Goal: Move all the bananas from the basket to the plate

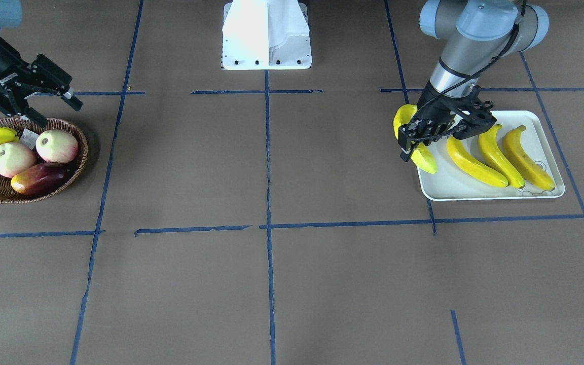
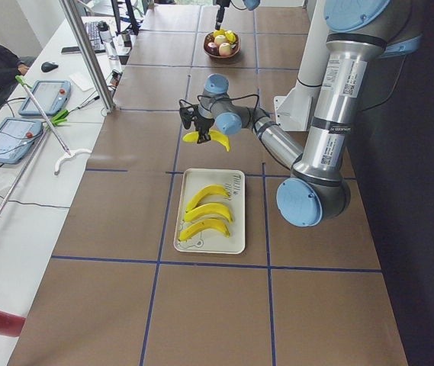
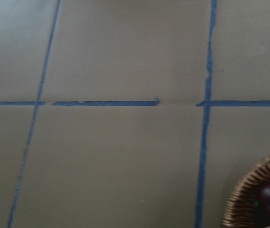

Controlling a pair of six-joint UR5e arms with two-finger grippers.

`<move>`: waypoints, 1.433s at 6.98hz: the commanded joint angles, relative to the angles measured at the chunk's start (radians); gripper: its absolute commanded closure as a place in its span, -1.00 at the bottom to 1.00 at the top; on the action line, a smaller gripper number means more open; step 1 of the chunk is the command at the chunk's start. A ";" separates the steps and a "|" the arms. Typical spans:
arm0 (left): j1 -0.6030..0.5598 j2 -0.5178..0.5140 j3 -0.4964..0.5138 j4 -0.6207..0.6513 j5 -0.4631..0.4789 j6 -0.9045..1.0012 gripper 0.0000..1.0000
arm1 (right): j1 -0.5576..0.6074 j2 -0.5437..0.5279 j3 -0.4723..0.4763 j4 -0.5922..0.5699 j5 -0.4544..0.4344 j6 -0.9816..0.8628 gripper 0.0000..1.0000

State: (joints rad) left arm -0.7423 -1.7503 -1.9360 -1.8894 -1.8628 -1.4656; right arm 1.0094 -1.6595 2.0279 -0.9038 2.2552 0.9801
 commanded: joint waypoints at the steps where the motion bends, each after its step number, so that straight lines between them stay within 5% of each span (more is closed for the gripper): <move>1: 0.003 0.083 0.023 0.010 0.036 0.105 1.00 | 0.086 0.009 -0.012 -0.256 0.007 -0.307 -1.00; 3: 0.007 0.069 0.112 0.003 0.054 0.123 0.82 | 0.190 0.017 -0.034 -0.360 0.068 -0.395 -1.00; 4: 0.008 0.066 0.127 0.001 0.054 0.125 -0.42 | 0.218 0.018 -0.060 -0.365 0.090 -0.396 -1.00; 5: 0.004 0.068 0.127 0.001 0.057 0.125 -0.99 | 0.238 0.035 -0.073 -0.406 0.090 -0.397 -1.00; 8: -0.026 0.064 0.117 0.003 0.094 0.146 -1.00 | 0.308 0.105 -0.095 -0.631 0.086 -0.587 -1.00; 10: -0.171 0.077 0.114 0.015 -0.002 0.476 -1.00 | 0.374 0.124 -0.151 -0.716 0.092 -0.809 -1.00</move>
State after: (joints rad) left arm -0.8307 -1.6828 -1.8243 -1.8798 -1.8068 -1.1659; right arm 1.3416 -1.5455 1.9117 -1.5721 2.3429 0.3039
